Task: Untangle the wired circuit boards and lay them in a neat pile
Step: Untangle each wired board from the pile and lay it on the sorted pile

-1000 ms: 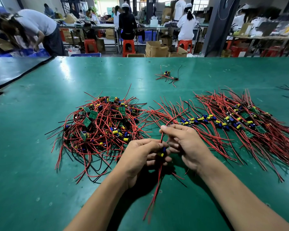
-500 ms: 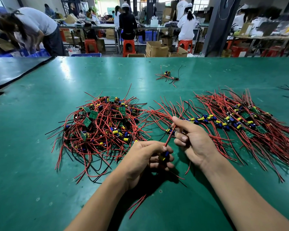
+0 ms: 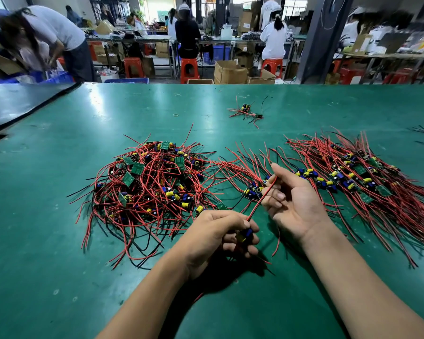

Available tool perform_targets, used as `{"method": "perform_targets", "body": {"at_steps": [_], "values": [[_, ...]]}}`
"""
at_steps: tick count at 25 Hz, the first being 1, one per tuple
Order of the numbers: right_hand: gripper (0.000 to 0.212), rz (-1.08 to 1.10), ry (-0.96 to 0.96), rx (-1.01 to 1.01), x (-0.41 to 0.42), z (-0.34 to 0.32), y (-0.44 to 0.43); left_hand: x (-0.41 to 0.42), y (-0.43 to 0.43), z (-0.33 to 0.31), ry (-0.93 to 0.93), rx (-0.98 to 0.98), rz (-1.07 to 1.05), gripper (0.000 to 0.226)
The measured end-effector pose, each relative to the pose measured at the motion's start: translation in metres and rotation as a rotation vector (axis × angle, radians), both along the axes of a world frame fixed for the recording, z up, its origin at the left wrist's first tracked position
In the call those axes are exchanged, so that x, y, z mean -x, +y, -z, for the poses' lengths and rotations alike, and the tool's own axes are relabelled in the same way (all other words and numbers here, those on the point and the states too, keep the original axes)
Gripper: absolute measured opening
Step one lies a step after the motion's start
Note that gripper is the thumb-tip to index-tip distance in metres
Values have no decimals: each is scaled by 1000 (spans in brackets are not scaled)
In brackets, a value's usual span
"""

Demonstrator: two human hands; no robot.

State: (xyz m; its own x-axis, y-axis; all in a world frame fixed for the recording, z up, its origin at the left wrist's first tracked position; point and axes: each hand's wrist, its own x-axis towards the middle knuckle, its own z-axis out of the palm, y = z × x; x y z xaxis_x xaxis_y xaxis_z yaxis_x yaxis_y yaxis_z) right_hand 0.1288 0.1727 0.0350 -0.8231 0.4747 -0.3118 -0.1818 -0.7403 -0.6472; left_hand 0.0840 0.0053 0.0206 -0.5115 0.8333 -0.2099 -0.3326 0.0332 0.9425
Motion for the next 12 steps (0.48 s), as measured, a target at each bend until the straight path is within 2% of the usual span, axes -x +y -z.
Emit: {"method": "perform_targets", "body": {"at_steps": [3,6,8,10,12], "values": [[31,-79,23,78,0,1,0,0,-1,2,27,20,31,31],[33,-191,49,107,-1,4,-2,1,-2,2,27,31,31,17],[33,-156,3,-56,-1,6,-5,1,-1,4,-1,11,-1,14],[35,-144,-82,-393,-2,10,-13,3,1,6,-41,-28,-63,19],[36,-249,-125,-620,-4,18,-24,4,3,7,-86,-71,-121,21]]}}
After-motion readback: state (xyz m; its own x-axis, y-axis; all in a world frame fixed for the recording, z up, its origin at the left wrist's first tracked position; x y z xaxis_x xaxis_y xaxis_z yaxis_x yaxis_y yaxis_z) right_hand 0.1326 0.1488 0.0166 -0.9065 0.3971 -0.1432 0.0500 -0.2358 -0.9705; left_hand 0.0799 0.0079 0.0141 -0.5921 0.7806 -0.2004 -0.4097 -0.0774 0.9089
